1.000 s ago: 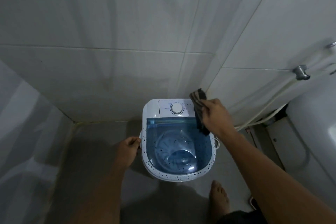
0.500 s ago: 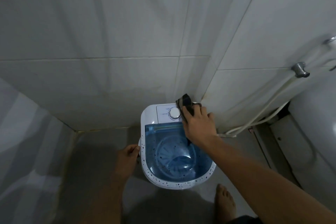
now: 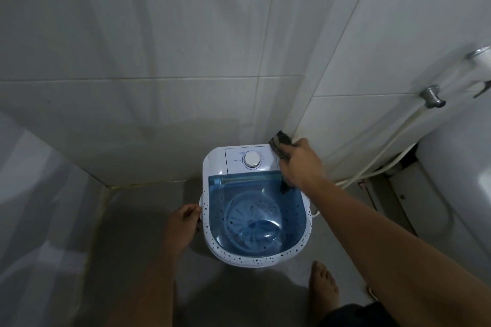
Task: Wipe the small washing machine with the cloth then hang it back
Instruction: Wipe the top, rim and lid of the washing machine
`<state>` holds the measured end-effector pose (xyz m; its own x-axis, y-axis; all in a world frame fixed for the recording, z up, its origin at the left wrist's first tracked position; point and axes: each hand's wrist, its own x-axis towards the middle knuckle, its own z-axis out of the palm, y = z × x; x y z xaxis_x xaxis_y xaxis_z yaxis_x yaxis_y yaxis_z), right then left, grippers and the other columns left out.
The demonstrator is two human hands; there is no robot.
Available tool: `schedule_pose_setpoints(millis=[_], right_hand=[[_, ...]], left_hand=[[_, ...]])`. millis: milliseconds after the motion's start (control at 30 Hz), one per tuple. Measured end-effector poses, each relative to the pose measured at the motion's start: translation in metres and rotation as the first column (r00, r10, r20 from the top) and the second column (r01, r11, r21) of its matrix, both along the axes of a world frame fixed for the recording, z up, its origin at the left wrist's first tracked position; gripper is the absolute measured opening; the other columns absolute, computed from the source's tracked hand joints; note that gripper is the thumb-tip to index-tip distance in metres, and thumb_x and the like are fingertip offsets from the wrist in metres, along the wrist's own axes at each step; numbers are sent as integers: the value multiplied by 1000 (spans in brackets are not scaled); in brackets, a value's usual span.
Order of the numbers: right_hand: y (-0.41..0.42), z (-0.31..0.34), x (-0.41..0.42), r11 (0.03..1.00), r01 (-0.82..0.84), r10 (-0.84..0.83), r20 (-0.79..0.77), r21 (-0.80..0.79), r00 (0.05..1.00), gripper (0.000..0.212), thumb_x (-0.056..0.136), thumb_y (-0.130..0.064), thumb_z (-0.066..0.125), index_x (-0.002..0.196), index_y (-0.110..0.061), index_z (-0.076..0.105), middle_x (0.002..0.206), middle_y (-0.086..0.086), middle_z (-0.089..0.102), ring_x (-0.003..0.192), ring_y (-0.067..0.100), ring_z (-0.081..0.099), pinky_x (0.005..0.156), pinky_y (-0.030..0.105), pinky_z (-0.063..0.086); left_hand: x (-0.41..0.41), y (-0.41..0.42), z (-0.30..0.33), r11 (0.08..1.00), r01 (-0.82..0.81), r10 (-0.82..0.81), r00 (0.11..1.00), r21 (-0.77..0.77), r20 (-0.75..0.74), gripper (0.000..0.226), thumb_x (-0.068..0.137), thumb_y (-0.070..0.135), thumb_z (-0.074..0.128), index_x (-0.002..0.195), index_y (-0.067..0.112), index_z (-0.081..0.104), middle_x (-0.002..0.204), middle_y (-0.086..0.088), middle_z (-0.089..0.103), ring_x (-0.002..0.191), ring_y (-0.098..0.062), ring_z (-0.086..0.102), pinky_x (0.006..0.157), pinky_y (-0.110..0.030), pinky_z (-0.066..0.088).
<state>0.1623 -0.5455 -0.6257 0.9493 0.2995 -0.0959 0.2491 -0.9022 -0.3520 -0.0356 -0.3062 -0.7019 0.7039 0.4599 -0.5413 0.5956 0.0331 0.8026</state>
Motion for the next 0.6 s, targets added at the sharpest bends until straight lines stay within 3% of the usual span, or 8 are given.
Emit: schedule_pose_setpoints(millis=[100,133,200,300,367,533,600], right_hand=[[-3,-10,-38,930,-331,347,91,-157,933,55,91,-29,57,145,-35,49,126,9,47,107,30,52,78,43,56],[-6,-12,-40,906,-370,396,106,-205,912,54,91,-30,56,145,-33,49,127,9,47,109,30,52,75,43,56],[-11,-12,-31,934,-286,319,141,-215,937,51,91,-30,56,142,-32,52,126,8,48,107,29,51,75,44,57],[-3,-7,-13,993,-25,39,123,-114,992,47,91,-28,57,137,-25,58,121,10,47,102,31,53,81,44,55],[6,-5,-18,998,28,-24,80,-52,996,45,90,-29,58,134,-24,61,121,10,47,102,33,54,83,43,53],[9,-13,-67,969,-231,239,93,-91,967,43,88,-31,57,131,-30,64,123,4,50,105,27,55,77,41,56],[4,-11,-58,972,-215,225,107,-97,968,41,90,-32,57,130,-32,64,121,4,52,105,27,55,78,42,56]], left_hand=[[-2,1,-1,1000,-13,13,1000,-11,5,14,98,17,57,91,21,69,95,-10,75,92,-29,71,82,-43,59],[-2,1,-2,1000,-17,17,1000,-9,7,14,97,18,57,92,20,70,95,-10,75,92,-30,72,82,-44,60],[-2,1,-4,1000,-21,21,1000,-3,2,14,97,18,57,93,19,71,95,-11,75,93,-31,71,84,-46,59],[0,-1,-4,999,-33,33,999,-7,4,15,98,16,56,98,12,71,99,-14,74,96,-32,70,87,-46,58],[0,-3,-3,999,-37,37,999,-12,-1,15,98,16,55,98,13,70,100,-13,74,97,-30,70,86,-44,58],[-1,-4,0,998,-55,56,998,-44,16,14,98,16,55,96,13,68,102,-16,72,97,-30,68,83,-40,57],[-1,-5,0,998,-54,55,998,-36,25,16,99,15,55,100,8,69,101,-16,72,96,-29,68,80,-38,57]])
